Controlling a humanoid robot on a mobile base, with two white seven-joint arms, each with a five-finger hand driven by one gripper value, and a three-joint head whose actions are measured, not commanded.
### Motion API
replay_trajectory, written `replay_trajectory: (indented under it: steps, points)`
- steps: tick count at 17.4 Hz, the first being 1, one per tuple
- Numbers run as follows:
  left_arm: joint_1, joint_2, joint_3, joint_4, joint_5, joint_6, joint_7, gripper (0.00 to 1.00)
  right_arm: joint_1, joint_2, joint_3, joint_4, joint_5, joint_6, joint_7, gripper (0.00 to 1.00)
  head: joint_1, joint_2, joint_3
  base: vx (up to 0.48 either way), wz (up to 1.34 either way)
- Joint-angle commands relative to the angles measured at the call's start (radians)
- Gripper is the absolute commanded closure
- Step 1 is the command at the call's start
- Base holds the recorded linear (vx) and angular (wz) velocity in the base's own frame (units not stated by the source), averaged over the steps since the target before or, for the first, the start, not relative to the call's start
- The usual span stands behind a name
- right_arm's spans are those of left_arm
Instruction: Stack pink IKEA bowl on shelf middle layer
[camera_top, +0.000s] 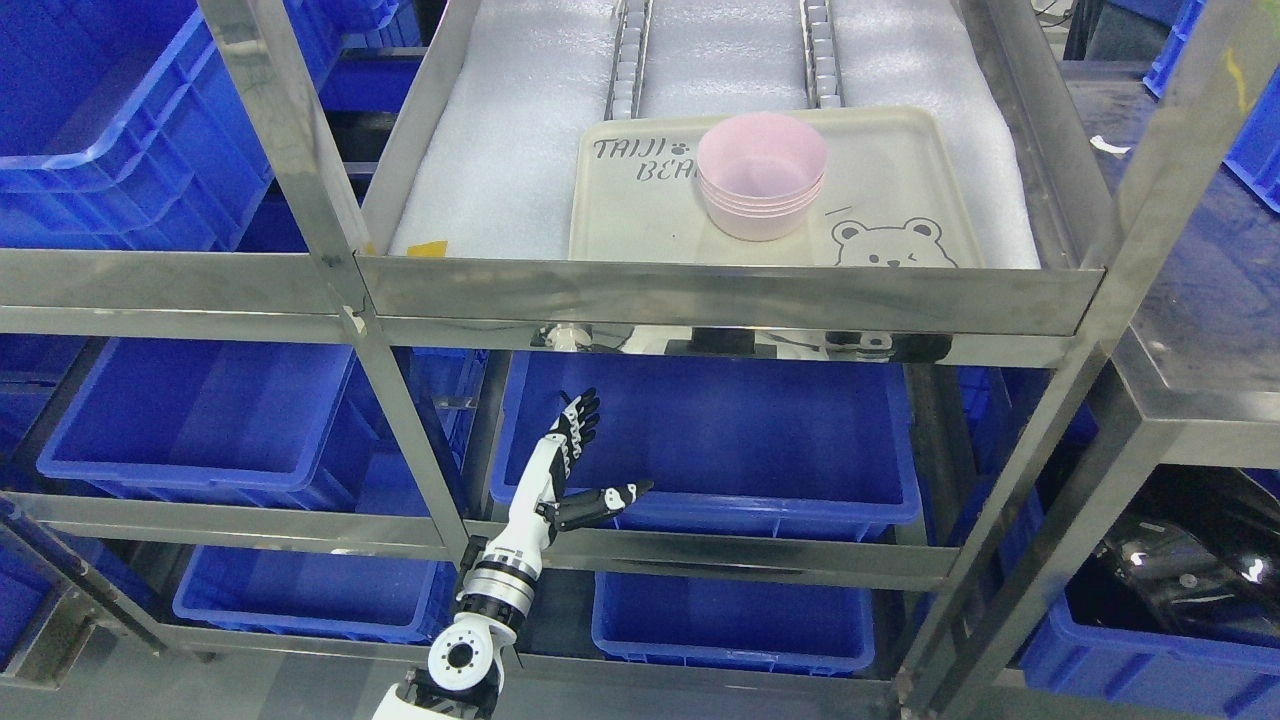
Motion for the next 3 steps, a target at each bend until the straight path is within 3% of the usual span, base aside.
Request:
replay_trajectory:
  steps: [1,3]
  points:
    - [-0.007,0.017,-0.002,0.0,0.003,0.0,-0.002,0.0,0.021,-0.017,0.0,-0.017,0.0,0.0,0.0,0.0,0.0,0.0,0.0,0.0,0.0]
    - [-0.007,0.017,-0.002,0.0,0.003,0.0,-0.002,0.0,0.021,-0.017,0.0,-0.017,0.0,0.0,0.0,0.0,0.0,0.0,0.0,0.0,0.0]
